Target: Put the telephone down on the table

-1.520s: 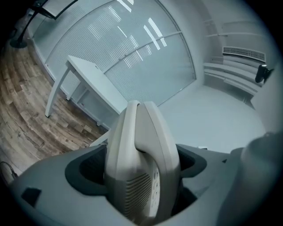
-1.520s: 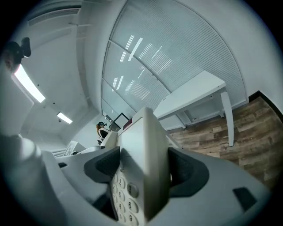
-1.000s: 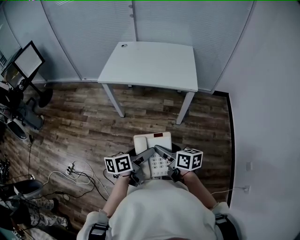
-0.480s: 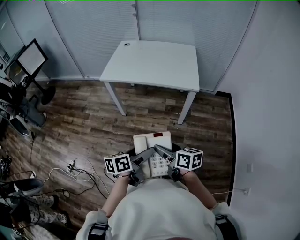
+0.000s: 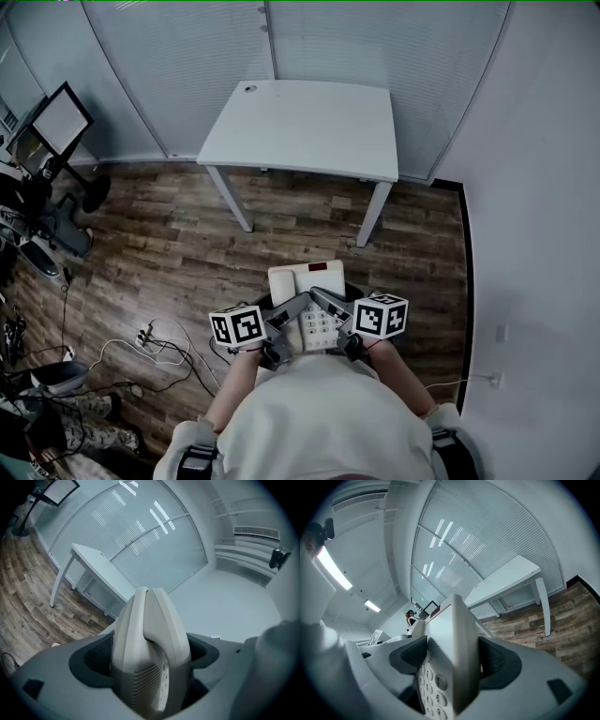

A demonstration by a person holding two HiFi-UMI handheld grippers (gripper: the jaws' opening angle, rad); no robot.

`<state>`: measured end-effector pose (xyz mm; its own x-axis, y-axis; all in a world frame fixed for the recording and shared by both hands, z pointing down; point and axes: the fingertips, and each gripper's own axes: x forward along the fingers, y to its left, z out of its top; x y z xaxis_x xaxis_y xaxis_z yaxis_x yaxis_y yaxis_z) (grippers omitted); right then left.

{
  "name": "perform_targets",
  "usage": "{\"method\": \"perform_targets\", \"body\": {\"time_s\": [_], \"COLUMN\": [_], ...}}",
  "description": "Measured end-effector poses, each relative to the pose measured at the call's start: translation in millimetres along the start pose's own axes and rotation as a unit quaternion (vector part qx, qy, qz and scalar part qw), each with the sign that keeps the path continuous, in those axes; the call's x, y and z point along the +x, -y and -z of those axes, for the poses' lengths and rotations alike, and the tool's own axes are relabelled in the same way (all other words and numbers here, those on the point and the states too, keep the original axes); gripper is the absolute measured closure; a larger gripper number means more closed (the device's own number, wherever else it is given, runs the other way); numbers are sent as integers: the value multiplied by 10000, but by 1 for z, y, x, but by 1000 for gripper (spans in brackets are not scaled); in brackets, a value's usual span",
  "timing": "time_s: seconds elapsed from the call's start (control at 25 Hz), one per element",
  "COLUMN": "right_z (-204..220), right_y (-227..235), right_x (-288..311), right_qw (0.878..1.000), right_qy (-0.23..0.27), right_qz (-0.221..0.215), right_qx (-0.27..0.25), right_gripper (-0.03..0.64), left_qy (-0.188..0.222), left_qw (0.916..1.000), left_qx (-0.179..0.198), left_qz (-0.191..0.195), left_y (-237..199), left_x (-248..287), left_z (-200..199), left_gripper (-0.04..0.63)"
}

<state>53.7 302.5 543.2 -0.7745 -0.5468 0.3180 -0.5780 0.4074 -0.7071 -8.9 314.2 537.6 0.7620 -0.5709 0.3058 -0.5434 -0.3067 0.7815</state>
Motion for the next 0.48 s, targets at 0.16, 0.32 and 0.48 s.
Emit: {"method": "perform_targets", "body": {"time_s": [0.16, 0.32, 0.48], "right_z": [-7, -19, -25], "right_y": [9, 20, 23], "right_x": [3, 14, 20], "right_qw": [10000, 10000, 9999], "right_qy": [6, 12, 29], "right_qz": [47, 79, 138], "right_qx": [-5, -12, -9], "right_gripper": [276, 278, 278], "left_qy": [-5, -45, -92], "left_qw": [10000, 10000, 9999], "left_qx": [-15, -20, -31], "left_qz": [57, 71, 125], "left_y": [-3, -13, -17], "left_x": [11, 24, 28], "left_z": [-5, -17, -24], "left_gripper": [163, 163, 163]}}
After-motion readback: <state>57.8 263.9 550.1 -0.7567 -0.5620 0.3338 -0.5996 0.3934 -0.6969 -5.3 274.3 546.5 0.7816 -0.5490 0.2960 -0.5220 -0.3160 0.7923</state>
